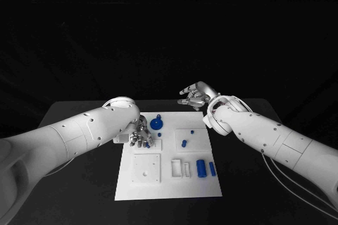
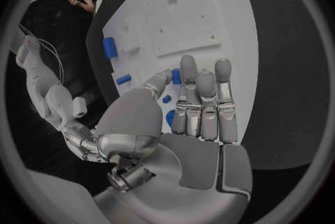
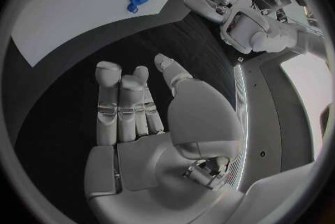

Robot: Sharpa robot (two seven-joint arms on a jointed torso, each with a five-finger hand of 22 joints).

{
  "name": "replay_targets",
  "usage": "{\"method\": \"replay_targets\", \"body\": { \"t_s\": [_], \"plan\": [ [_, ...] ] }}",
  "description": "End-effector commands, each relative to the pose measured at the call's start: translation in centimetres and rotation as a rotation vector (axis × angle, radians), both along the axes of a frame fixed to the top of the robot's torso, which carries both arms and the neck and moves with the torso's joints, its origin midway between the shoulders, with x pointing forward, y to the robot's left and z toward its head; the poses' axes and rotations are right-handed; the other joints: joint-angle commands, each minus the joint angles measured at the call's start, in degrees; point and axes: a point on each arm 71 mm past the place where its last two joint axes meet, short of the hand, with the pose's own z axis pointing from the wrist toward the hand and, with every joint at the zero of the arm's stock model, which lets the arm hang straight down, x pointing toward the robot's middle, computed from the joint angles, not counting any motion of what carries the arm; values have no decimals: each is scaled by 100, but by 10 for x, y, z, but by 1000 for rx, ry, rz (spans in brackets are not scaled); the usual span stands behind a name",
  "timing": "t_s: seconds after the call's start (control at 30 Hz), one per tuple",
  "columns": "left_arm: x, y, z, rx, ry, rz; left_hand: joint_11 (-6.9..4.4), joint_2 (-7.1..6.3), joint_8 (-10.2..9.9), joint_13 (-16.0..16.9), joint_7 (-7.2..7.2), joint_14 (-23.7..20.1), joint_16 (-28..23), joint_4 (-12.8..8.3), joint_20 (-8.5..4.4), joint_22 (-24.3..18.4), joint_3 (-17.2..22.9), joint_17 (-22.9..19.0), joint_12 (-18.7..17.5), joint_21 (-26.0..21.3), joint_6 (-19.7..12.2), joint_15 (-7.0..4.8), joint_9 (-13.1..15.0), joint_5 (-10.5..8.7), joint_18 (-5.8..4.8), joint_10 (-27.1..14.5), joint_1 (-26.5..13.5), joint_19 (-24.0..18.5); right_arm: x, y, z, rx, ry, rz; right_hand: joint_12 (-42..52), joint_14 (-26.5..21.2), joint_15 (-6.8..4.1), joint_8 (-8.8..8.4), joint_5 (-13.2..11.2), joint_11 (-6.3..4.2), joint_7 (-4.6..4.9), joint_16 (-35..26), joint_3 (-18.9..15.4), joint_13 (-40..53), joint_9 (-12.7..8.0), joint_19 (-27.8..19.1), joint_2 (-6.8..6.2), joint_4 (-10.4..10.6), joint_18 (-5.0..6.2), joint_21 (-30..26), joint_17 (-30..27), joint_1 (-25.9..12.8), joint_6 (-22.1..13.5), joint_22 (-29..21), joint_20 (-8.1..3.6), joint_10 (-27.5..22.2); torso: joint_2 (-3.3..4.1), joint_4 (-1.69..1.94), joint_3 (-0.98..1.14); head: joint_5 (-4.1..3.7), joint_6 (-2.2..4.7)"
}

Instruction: Assemble the parts on the task board

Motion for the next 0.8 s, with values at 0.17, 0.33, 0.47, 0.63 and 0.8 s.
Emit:
{"method": "replay_targets", "body": {
  "t_s": [0.17, 0.33, 0.47, 0.63, 0.8],
  "plan": [
    [0, -1, -5, -3, -24, 6, -7, 52, -14, -7, -133, -17, 20, -1127, 8, 119, 1168, -12, 23, 15, 121, -1, 2, 21, 15, -33, 102, -28, 0, 2, 0, -2, 5, 12, 11, 10, -13, -15, 20, -22, 10, -14, 17, 2, 8, 282, 18, -11, 40, 2, 6, -27, 40, 295, -14, -10, -3, 9, 2, -14, 0],
    [0, 0, -4, -5, -37, 9, -10, 47, -9, -8, -135, -11, 29, -1132, 7, 120, 1172, -20, 29, 16, 126, -4, 4, 31, 18, -23, 101, -19, 0, 1, 0, -2, 6, 11, 11, 10, -13, -15, 20, -22, 10, -14, 17, 2, 8, 282, 18, -11, 40, 2, 6, -27, 40, 295, -14, -10, -5, 12, -3, -19, -4],
    [-2, 0, -4, -6, -41, 5, -13, 45, -8, -9, -137, -7, 32, -1136, 5, 120, 1175, -23, 30, 18, 132, -6, 2, 35, 18, -18, 102, -15, 0, -1, 0, -4, 5, 7, 11, 10, -13, -15, 20, -22, 10, -14, 17, 2, 8, 282, 18, -11, 40, 2, 6, -27, 40, 295, -14, -10, -11, 24, -7, -34, -9],
    [-7, 1, -3, -8, -42, -3, -17, 36, -8, -14, -141, 2, 36, -1141, 1, 120, 1181, -29, 28, 22, 147, -10, -5, 55, 18, -3, 94, -9, 0, -4, 0, -6, 5, 3, 11, 10, -13, -15, 20, -22, 10, -14, 17, 2, 8, 282, 18, -11, 40, 2, 6, -27, 40, 295, -14, -10, -13, 28, -8, -48, -17],
    [-12, 3, -1, -21, -50, -11, -21, 22, -8, -20, -147, 13, 40, -1148, -4, 121, 1189, -33, 21, 26, 165, -14, -15, 94, 16, 12, 86, -3, 0, -6, -1, -9, 4, -2, 11, 10, -13, -15, 20, -22, 10, -14, 17, 2, 8, 282, 18, -11, 40, 2, 6, -27, 40, 295, -14, -10, -16, 33, -13, -49, -25]
  ]
}}
